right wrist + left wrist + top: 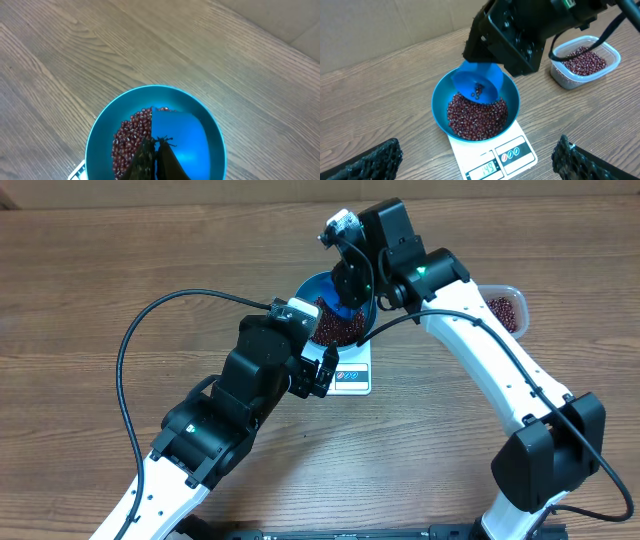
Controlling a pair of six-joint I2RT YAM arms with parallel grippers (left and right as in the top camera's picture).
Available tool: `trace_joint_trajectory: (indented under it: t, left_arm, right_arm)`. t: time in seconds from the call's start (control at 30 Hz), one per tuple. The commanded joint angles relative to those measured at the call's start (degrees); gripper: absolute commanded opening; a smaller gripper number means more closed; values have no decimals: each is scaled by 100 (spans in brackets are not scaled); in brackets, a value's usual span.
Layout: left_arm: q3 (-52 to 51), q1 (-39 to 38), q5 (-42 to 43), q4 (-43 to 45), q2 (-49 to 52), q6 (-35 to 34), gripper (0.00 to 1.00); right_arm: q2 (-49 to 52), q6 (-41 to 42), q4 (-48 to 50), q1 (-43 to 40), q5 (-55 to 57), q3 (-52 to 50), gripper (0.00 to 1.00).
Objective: Scoop item into bowl and weigh 150g on scale
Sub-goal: 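Lift the scoop with right gripper away from the bowl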
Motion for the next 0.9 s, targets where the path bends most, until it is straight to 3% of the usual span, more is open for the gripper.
trace_joint_trajectory:
  t: [0.0,0.57,0.87]
  left_arm:
    - [-7,26,-52,22,-15,111,100]
    - [-7,26,-52,4,-15,111,99]
    - [-7,26,-52,-22,-17,111,100]
  right_arm:
    - [-166,-39,-50,103,50,127,4]
    - [-166,-9,-120,136,240,129,4]
    - [-166,616,-229,70,-911,129,4]
